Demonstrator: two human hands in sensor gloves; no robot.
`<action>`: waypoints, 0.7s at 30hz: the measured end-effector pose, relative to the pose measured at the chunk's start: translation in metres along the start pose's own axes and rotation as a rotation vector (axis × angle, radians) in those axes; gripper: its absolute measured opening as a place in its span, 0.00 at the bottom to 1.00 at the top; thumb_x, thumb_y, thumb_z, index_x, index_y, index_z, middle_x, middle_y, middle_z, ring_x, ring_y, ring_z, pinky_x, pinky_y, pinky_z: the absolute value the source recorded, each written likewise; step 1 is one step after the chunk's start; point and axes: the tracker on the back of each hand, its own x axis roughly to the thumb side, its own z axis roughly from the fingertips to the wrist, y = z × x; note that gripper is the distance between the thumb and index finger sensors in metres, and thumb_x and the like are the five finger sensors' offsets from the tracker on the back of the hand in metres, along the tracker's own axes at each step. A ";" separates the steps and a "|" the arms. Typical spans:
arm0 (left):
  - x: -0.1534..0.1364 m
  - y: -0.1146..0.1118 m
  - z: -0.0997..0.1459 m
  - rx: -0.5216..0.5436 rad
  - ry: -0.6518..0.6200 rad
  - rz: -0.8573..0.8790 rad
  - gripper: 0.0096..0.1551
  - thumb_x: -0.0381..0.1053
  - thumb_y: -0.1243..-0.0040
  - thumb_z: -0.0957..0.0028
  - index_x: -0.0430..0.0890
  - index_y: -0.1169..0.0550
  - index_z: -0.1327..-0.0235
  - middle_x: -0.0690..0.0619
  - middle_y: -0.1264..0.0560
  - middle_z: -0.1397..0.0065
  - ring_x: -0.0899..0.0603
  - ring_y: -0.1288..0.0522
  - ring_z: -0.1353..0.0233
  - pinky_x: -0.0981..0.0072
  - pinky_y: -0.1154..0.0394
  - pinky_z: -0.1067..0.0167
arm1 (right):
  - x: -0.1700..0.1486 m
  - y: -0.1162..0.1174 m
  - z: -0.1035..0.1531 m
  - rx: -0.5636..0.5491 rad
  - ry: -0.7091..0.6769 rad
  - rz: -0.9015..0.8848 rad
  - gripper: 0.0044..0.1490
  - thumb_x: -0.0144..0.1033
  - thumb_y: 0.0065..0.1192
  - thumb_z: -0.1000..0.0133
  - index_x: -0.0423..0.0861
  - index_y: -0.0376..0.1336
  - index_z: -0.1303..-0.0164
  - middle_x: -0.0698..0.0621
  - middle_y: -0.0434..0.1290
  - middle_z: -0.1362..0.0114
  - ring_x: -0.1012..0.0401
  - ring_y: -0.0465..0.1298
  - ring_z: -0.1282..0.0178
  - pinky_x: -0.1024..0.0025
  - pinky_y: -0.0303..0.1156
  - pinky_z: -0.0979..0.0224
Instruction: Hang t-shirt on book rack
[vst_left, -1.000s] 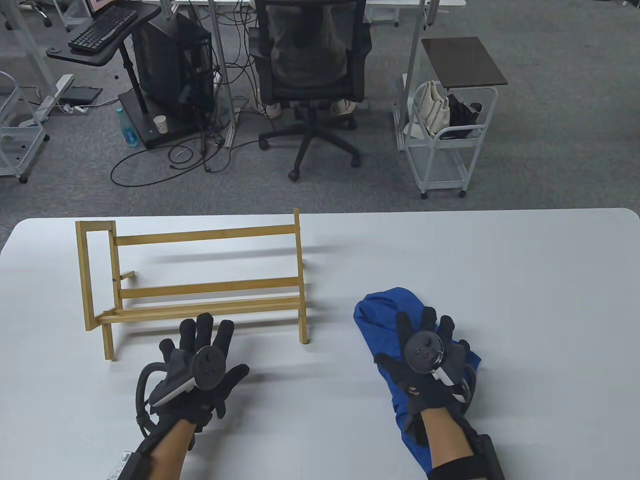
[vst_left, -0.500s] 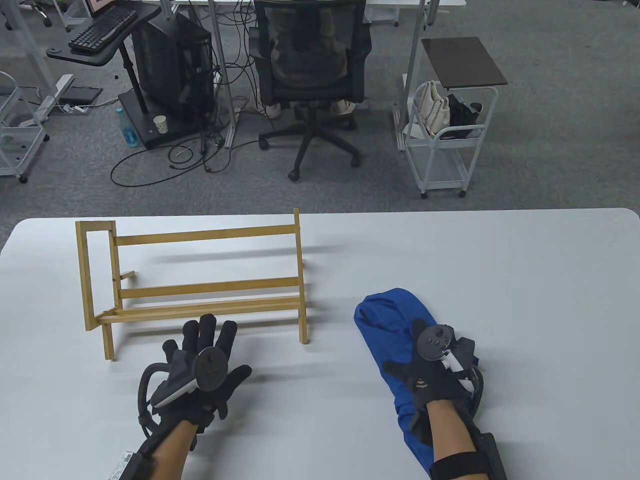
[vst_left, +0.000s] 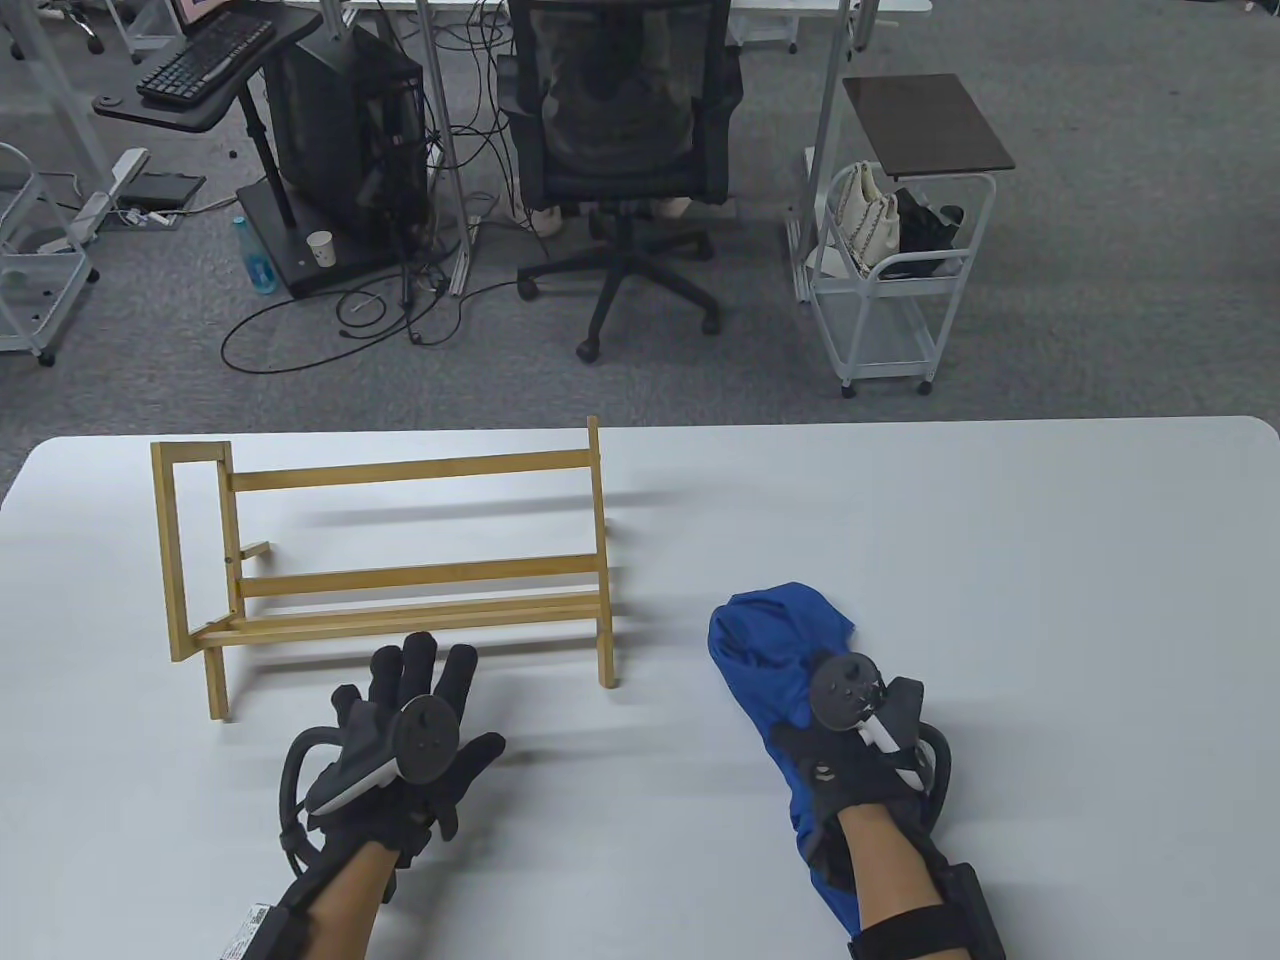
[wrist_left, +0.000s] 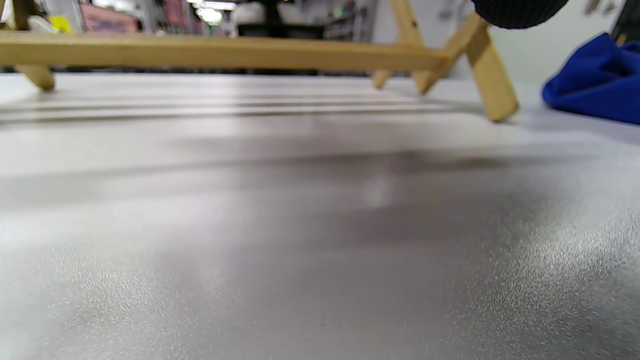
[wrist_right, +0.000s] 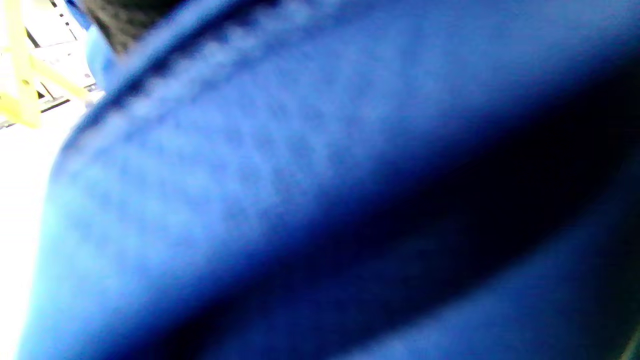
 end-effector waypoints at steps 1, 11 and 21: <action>0.000 0.000 0.000 -0.001 0.000 -0.001 0.52 0.81 0.65 0.35 0.62 0.72 0.15 0.42 0.72 0.08 0.28 0.66 0.10 0.22 0.57 0.24 | 0.001 0.000 0.000 -0.005 -0.004 -0.003 0.54 0.50 0.71 0.41 0.47 0.44 0.13 0.31 0.60 0.22 0.40 0.68 0.35 0.44 0.70 0.35; 0.004 -0.003 -0.003 -0.018 -0.010 0.019 0.52 0.81 0.64 0.35 0.62 0.71 0.15 0.42 0.71 0.08 0.28 0.66 0.10 0.23 0.55 0.23 | -0.015 -0.007 0.001 -0.008 -0.016 -0.254 0.47 0.44 0.69 0.40 0.45 0.49 0.15 0.32 0.65 0.26 0.42 0.72 0.40 0.47 0.73 0.40; 0.012 -0.001 -0.006 -0.009 -0.087 0.151 0.52 0.80 0.63 0.34 0.60 0.70 0.14 0.42 0.68 0.07 0.29 0.63 0.09 0.23 0.52 0.23 | -0.013 -0.011 0.007 -0.049 -0.116 -0.458 0.45 0.43 0.66 0.38 0.44 0.48 0.15 0.33 0.63 0.25 0.41 0.71 0.39 0.46 0.73 0.39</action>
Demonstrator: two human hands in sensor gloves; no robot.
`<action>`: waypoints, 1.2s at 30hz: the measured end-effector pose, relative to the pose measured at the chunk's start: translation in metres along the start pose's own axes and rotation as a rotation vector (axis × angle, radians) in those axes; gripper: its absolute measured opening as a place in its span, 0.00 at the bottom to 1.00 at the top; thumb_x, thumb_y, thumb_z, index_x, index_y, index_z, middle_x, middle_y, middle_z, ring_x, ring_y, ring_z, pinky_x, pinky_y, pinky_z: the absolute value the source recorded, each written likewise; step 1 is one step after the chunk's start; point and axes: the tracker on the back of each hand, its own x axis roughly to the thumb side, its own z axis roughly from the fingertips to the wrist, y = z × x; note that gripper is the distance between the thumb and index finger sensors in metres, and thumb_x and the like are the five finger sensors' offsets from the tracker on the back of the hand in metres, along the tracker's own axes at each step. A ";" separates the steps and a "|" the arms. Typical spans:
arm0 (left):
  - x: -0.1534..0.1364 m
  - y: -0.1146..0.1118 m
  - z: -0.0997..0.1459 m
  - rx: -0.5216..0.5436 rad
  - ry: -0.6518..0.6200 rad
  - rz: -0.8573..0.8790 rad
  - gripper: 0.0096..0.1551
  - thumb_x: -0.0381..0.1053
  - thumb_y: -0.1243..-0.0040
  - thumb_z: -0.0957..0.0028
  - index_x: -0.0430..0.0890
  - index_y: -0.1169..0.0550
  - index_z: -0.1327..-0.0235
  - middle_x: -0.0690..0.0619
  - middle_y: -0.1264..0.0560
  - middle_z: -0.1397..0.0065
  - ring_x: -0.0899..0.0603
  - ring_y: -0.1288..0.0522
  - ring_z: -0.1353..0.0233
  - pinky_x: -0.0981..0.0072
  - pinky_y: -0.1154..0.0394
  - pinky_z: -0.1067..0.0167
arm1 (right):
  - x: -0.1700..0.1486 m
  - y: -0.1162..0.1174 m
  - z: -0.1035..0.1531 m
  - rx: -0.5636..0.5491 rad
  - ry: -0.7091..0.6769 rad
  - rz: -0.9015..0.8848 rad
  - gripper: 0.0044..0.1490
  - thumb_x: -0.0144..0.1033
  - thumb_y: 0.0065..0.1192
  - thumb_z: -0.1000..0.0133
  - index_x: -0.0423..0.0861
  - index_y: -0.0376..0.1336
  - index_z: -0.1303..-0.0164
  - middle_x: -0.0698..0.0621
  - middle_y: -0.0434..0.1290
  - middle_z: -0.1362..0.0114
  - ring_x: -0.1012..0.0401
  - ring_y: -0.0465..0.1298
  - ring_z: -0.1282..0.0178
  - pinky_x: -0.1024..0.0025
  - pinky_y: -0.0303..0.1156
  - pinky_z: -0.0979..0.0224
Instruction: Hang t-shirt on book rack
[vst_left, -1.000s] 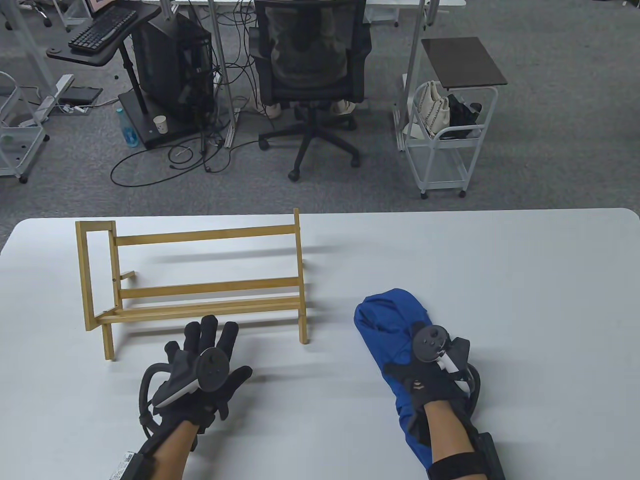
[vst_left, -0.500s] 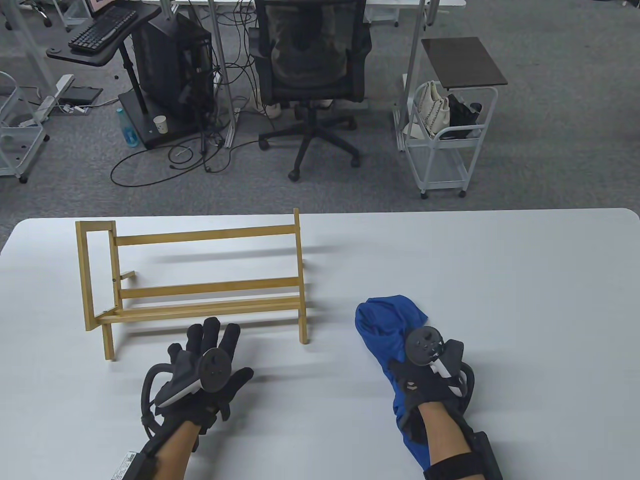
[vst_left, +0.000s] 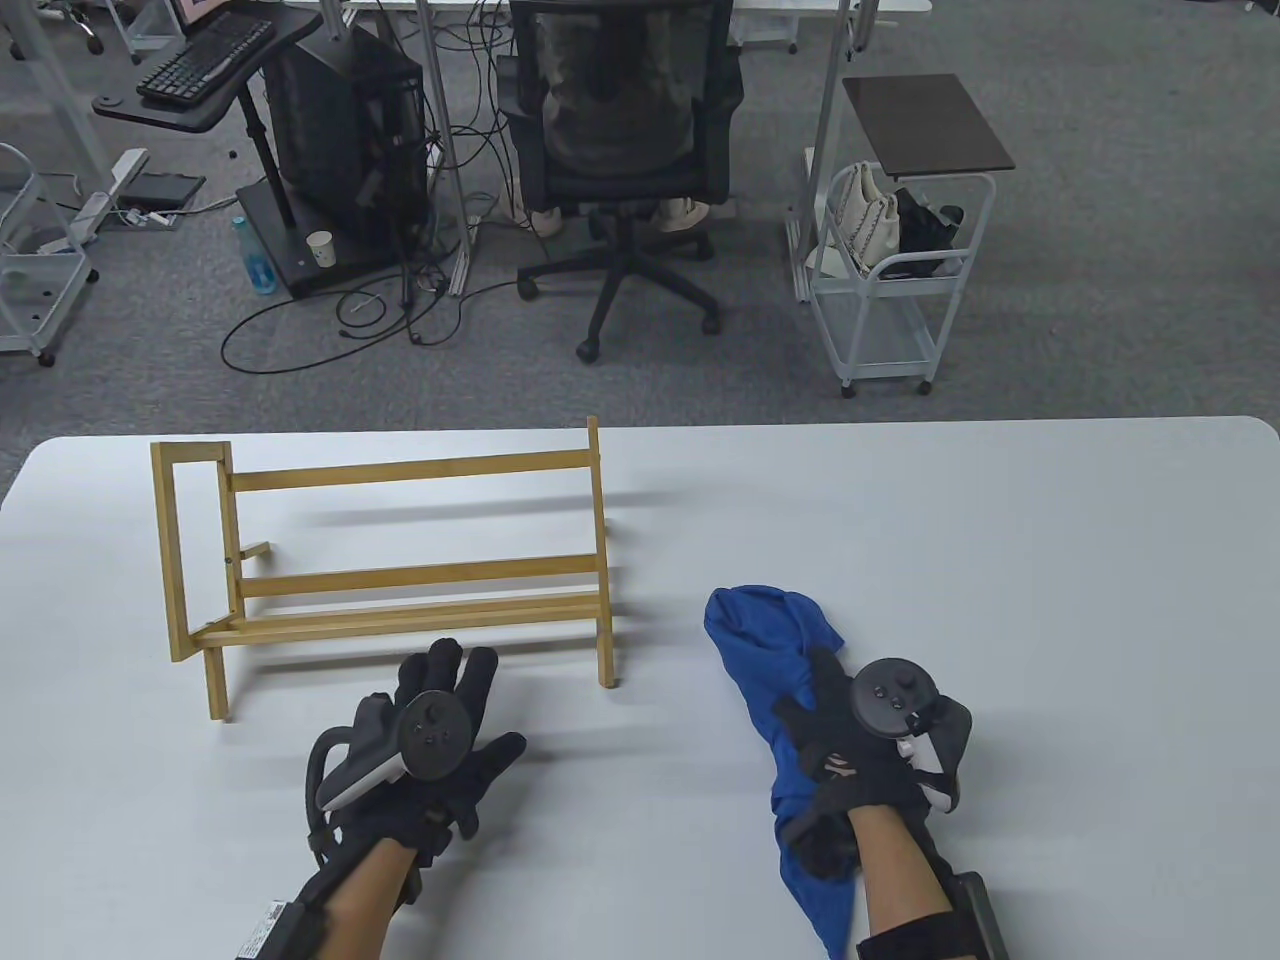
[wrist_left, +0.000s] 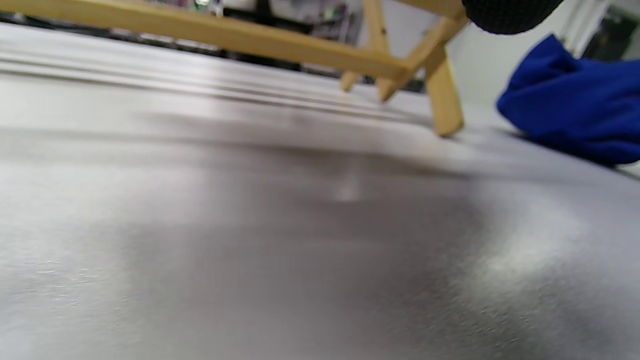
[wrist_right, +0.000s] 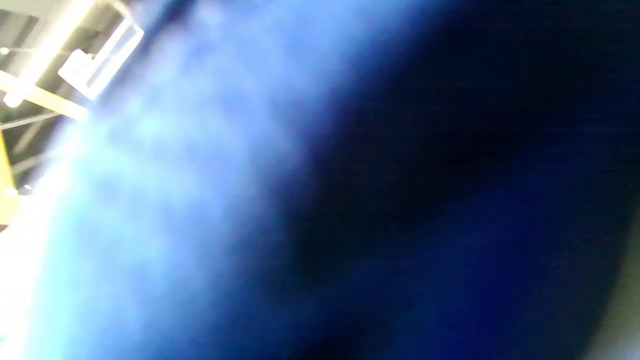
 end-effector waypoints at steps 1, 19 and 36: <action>0.001 0.000 0.000 -0.002 -0.013 0.027 0.52 0.80 0.63 0.34 0.60 0.70 0.14 0.42 0.68 0.07 0.29 0.63 0.09 0.23 0.52 0.23 | 0.001 0.000 0.001 0.005 -0.013 -0.021 0.45 0.42 0.66 0.38 0.44 0.48 0.16 0.33 0.63 0.25 0.41 0.71 0.39 0.46 0.73 0.39; 0.022 0.016 -0.012 -0.034 -0.187 0.456 0.53 0.80 0.59 0.33 0.59 0.66 0.12 0.41 0.60 0.05 0.26 0.51 0.09 0.24 0.38 0.26 | 0.056 0.011 0.020 0.016 -0.267 -0.176 0.45 0.41 0.60 0.35 0.44 0.41 0.15 0.32 0.56 0.22 0.39 0.67 0.35 0.44 0.70 0.36; 0.046 -0.014 -0.026 -0.170 -0.414 1.046 0.57 0.80 0.58 0.32 0.57 0.72 0.15 0.39 0.61 0.06 0.26 0.48 0.10 0.27 0.35 0.27 | 0.097 0.058 0.040 0.044 -0.472 -0.289 0.48 0.38 0.59 0.35 0.44 0.36 0.16 0.34 0.53 0.20 0.38 0.63 0.31 0.42 0.67 0.32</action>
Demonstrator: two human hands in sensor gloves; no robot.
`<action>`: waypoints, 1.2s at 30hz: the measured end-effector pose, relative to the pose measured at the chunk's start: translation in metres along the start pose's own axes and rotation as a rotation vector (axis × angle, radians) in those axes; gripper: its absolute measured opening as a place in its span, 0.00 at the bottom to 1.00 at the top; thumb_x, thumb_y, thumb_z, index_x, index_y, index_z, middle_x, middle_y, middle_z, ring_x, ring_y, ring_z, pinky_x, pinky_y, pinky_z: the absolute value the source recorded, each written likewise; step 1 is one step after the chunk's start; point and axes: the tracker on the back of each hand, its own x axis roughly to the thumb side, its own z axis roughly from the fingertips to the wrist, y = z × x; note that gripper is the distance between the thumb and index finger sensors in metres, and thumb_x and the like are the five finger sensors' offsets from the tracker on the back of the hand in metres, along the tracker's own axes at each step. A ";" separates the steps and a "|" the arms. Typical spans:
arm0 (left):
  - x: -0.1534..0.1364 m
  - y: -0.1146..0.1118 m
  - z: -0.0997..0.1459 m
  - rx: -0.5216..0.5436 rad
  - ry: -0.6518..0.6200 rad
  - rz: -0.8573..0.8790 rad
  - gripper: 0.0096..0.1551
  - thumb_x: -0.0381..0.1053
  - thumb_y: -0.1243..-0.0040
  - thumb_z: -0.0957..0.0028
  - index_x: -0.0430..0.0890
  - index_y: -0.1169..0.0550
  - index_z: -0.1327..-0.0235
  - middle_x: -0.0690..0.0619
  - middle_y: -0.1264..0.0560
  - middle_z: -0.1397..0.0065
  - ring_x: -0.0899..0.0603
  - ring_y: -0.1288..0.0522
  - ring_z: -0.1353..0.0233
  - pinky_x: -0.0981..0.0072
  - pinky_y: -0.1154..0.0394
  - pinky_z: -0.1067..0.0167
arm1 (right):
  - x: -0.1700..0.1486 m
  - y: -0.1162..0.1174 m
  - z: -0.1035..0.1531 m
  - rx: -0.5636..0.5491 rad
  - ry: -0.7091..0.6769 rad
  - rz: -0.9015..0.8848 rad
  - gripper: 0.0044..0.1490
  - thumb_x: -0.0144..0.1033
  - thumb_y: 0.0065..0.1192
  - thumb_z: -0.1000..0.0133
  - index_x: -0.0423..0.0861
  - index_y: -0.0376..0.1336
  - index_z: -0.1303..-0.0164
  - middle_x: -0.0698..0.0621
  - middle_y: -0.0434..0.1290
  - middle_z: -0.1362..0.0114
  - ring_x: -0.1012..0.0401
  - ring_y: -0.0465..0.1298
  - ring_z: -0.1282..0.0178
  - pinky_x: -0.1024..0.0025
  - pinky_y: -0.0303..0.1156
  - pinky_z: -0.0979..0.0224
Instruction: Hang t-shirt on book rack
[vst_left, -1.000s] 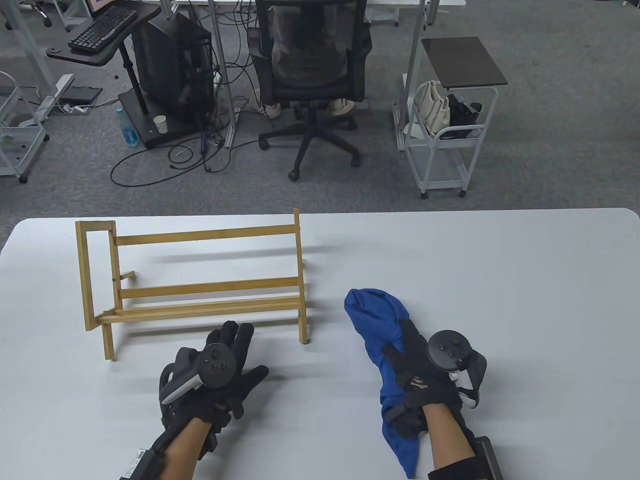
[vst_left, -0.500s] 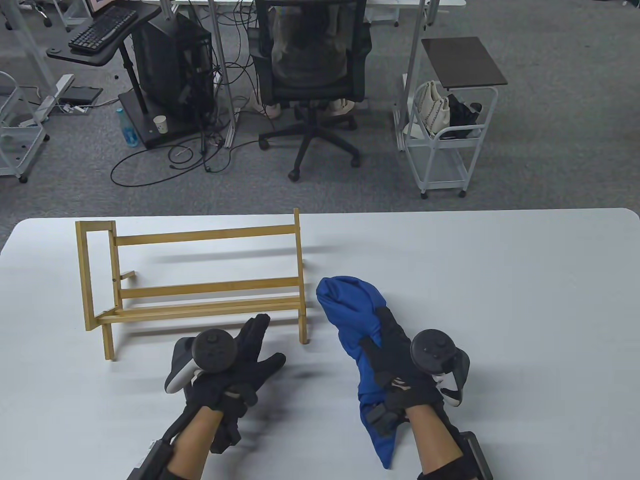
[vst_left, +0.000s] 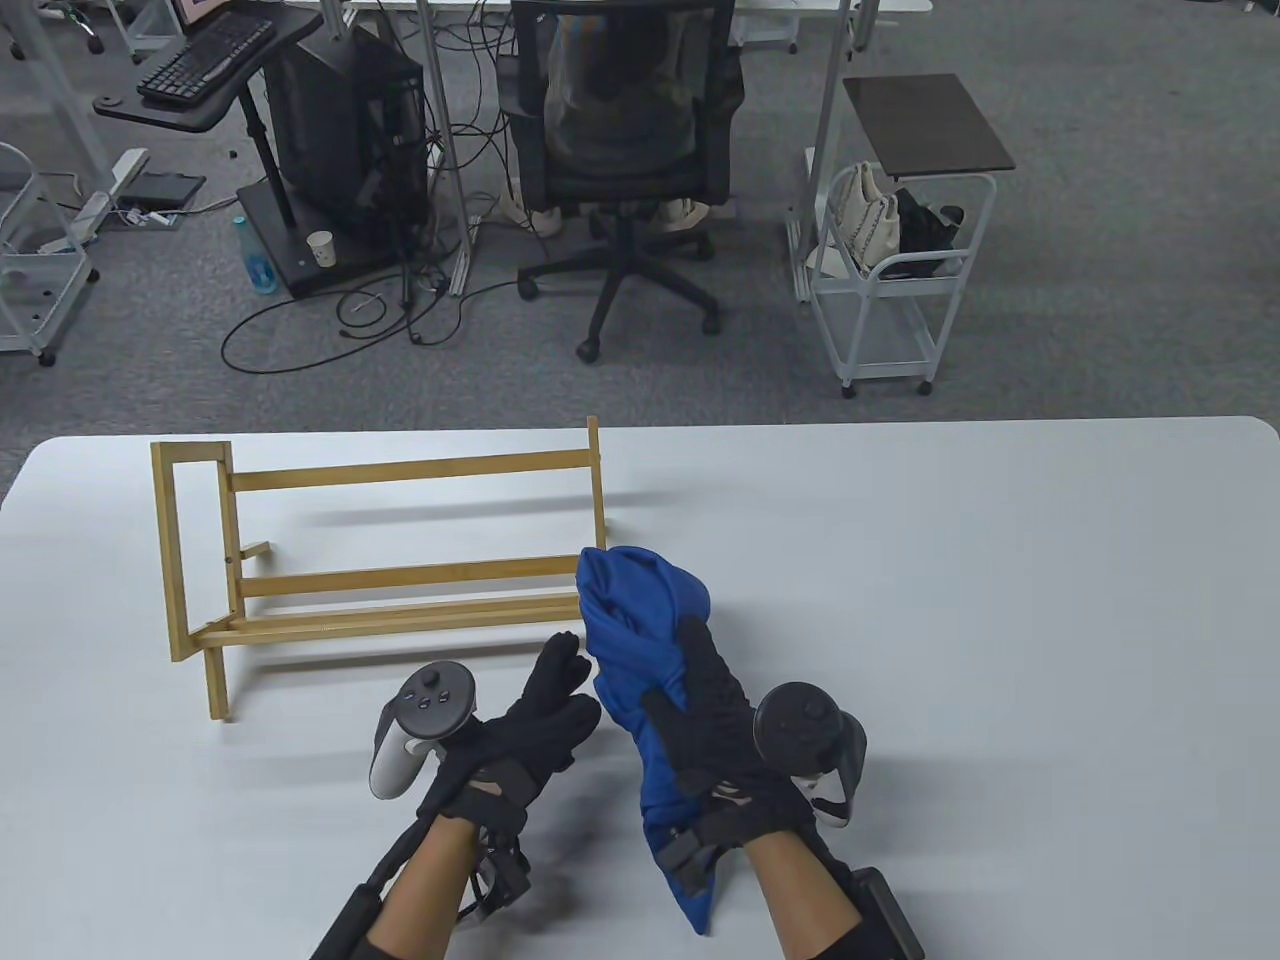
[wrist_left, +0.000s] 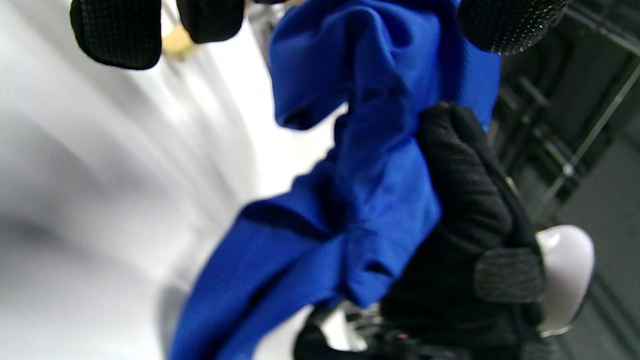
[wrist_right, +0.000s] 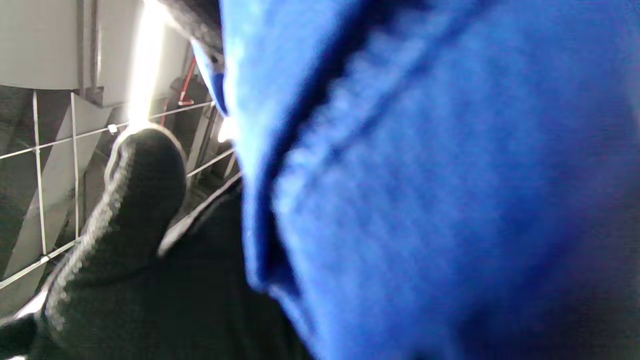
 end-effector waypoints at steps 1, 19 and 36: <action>-0.001 -0.001 0.000 0.000 -0.012 0.021 0.57 0.80 0.58 0.32 0.57 0.72 0.15 0.39 0.62 0.06 0.26 0.48 0.10 0.27 0.35 0.27 | -0.001 0.002 0.000 0.005 -0.011 -0.006 0.48 0.38 0.59 0.36 0.45 0.36 0.16 0.34 0.53 0.20 0.38 0.63 0.30 0.41 0.67 0.31; -0.017 -0.019 -0.009 -0.128 -0.079 0.303 0.56 0.75 0.60 0.28 0.61 0.82 0.25 0.38 0.71 0.08 0.26 0.54 0.09 0.28 0.38 0.24 | -0.003 0.024 0.003 0.101 -0.125 -0.060 0.48 0.35 0.61 0.37 0.47 0.37 0.16 0.36 0.48 0.17 0.39 0.60 0.25 0.41 0.65 0.25; -0.020 -0.019 -0.008 -0.114 -0.129 0.372 0.54 0.68 0.58 0.25 0.67 0.84 0.29 0.40 0.69 0.08 0.28 0.52 0.08 0.31 0.38 0.22 | -0.005 0.037 0.004 0.291 -0.080 -0.084 0.47 0.36 0.59 0.35 0.50 0.36 0.15 0.36 0.45 0.15 0.35 0.53 0.18 0.32 0.59 0.23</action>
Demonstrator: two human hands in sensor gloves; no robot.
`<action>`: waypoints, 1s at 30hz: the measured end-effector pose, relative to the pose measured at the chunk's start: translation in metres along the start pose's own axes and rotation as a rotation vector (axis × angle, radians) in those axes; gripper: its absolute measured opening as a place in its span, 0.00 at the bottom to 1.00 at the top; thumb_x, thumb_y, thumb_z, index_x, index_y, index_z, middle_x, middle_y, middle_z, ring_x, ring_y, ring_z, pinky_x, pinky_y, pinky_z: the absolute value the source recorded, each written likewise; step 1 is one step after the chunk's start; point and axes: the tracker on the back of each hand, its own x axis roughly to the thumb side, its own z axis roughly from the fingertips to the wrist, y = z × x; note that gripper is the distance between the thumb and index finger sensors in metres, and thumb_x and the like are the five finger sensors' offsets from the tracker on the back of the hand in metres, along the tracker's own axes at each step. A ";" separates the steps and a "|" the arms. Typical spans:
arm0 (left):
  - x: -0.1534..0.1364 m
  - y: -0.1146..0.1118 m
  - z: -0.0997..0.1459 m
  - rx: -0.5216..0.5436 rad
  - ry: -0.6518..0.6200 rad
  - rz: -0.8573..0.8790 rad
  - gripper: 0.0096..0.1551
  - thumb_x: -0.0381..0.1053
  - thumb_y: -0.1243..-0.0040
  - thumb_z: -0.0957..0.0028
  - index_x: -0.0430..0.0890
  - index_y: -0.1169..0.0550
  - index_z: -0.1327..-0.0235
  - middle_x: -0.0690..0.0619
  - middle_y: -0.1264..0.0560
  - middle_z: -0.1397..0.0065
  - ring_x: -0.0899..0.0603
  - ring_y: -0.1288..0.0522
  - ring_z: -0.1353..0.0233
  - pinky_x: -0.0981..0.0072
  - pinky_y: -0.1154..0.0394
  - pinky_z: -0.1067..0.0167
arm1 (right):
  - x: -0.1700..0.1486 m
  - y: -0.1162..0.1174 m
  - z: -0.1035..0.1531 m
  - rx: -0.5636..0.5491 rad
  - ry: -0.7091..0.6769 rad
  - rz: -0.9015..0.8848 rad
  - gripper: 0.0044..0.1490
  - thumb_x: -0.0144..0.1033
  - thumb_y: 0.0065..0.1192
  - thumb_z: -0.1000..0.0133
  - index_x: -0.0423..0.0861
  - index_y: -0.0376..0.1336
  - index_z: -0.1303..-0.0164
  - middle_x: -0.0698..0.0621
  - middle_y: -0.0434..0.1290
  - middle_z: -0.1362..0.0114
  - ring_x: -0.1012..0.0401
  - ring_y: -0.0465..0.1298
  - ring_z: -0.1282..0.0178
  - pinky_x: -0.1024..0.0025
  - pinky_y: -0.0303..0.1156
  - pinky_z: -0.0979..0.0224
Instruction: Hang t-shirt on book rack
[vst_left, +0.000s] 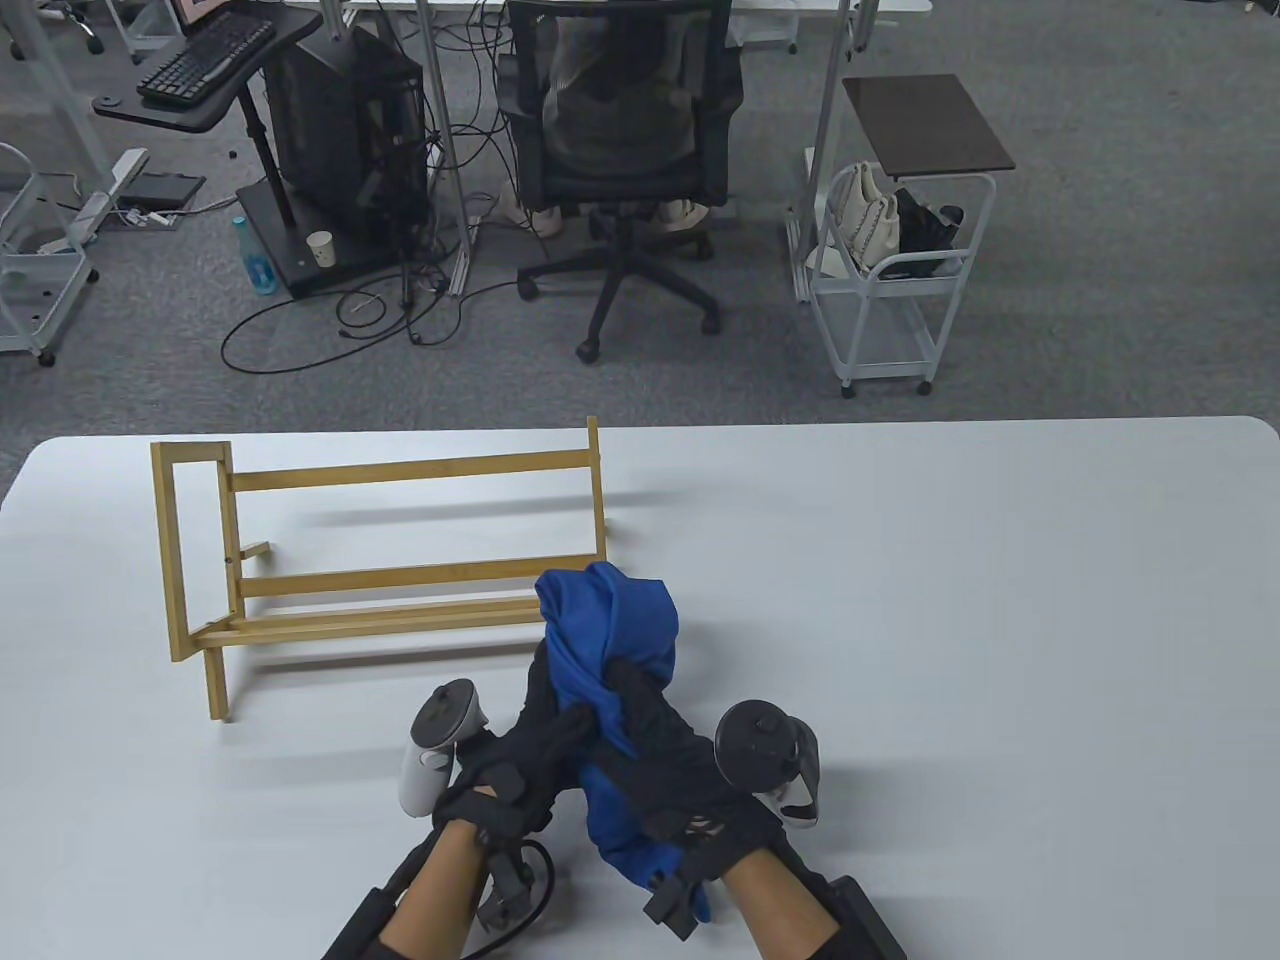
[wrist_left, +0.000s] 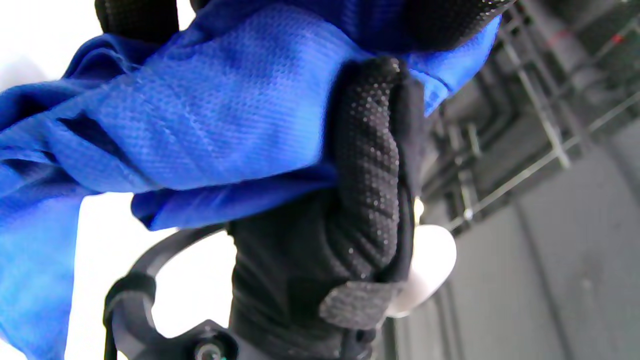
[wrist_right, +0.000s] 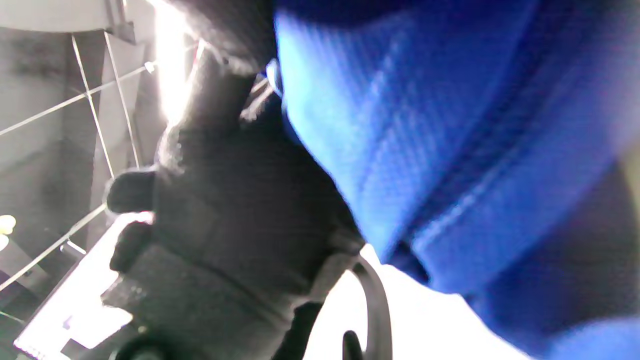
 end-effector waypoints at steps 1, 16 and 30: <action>0.000 0.000 0.000 0.006 0.001 -0.003 0.54 0.68 0.57 0.25 0.68 0.83 0.28 0.40 0.69 0.08 0.28 0.52 0.09 0.32 0.38 0.22 | 0.000 0.000 0.000 0.006 0.004 0.002 0.47 0.37 0.59 0.35 0.50 0.36 0.15 0.36 0.45 0.15 0.35 0.53 0.18 0.32 0.59 0.23; 0.016 0.005 0.011 0.120 -0.002 -0.166 0.52 0.62 0.50 0.24 0.73 0.76 0.24 0.42 0.56 0.09 0.34 0.37 0.17 0.43 0.31 0.25 | 0.000 -0.008 -0.001 0.032 0.036 -0.054 0.42 0.45 0.62 0.36 0.53 0.46 0.15 0.38 0.50 0.14 0.35 0.54 0.20 0.33 0.59 0.25; 0.028 0.009 0.020 0.204 -0.010 -0.273 0.49 0.57 0.48 0.24 0.73 0.70 0.19 0.43 0.44 0.17 0.39 0.28 0.29 0.52 0.26 0.32 | 0.002 -0.011 -0.001 0.055 0.041 -0.082 0.40 0.45 0.61 0.35 0.54 0.48 0.15 0.38 0.53 0.15 0.33 0.57 0.22 0.33 0.61 0.26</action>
